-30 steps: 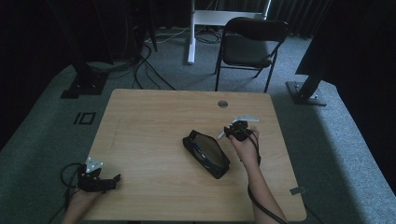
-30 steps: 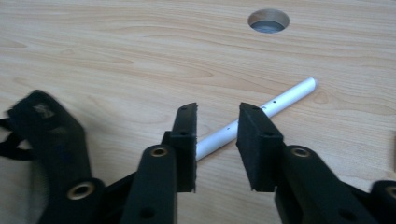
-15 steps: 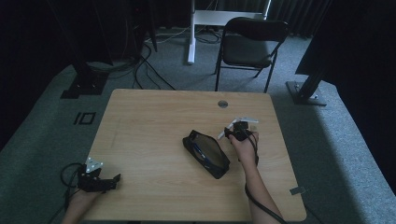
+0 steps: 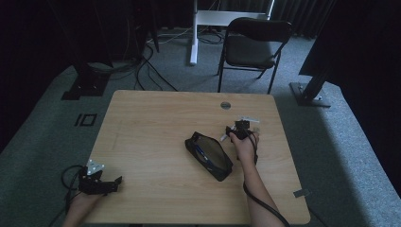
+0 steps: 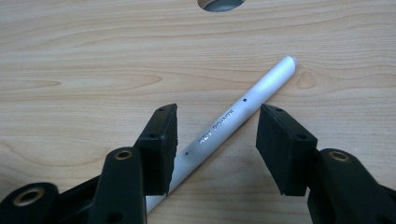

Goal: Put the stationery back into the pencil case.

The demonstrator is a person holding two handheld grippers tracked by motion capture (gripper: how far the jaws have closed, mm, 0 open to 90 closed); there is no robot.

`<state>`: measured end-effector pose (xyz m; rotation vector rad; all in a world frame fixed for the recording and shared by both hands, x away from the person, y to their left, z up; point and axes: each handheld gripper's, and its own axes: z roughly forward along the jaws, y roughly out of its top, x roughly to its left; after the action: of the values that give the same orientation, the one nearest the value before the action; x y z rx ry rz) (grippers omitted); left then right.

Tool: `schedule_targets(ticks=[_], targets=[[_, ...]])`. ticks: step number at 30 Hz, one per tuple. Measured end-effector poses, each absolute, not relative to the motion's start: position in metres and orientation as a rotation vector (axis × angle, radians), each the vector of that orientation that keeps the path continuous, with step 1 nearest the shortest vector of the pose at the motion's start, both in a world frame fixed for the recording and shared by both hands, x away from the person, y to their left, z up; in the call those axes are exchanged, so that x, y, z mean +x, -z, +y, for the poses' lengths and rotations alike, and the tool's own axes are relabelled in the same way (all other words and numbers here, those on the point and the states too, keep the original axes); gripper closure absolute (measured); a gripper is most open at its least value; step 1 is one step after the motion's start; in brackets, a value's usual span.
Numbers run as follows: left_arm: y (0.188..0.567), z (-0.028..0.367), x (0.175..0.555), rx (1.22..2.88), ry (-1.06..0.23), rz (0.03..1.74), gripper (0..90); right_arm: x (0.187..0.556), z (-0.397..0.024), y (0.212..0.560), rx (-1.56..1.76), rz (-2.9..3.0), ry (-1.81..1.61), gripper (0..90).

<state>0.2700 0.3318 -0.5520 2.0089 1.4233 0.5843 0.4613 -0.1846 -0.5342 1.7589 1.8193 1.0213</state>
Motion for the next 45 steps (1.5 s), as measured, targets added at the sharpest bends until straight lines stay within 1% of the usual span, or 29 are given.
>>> schedule_targets(ticks=[6, 10, 18, 28, 40, 45], targets=[[0.552, 0.332, 0.270, 2.009, -0.584, 1.423, 0.1, 0.467, -0.181, 0.538, 1.762, 1.831, -0.981, 48.8], [0.552, 0.332, 0.270, 2.009, -0.584, 1.423, 0.1, 0.470, -0.177, 0.543, 1.733, 1.856, -0.934, 52.2], [0.552, 0.332, 0.270, 2.009, -0.584, 1.423, 0.1, 0.471, -0.177, 0.542, 1.655, 1.913, -0.879, 64.4], [0.552, 0.332, 0.270, 2.009, -0.584, 1.423, 0.1, 0.469, -0.185, 0.540, 1.606, 1.987, -0.863, 77.3], [0.552, 0.332, 0.270, 2.009, -0.584, 1.423, 0.1, 0.462, -0.196, 0.537, 1.604, 2.027, -0.906, 78.5], [0.552, 0.332, 0.270, 2.009, -0.584, 1.423, 0.1, 0.459, -0.199, 0.525, 1.590, 2.020, -0.937, 78.5]])
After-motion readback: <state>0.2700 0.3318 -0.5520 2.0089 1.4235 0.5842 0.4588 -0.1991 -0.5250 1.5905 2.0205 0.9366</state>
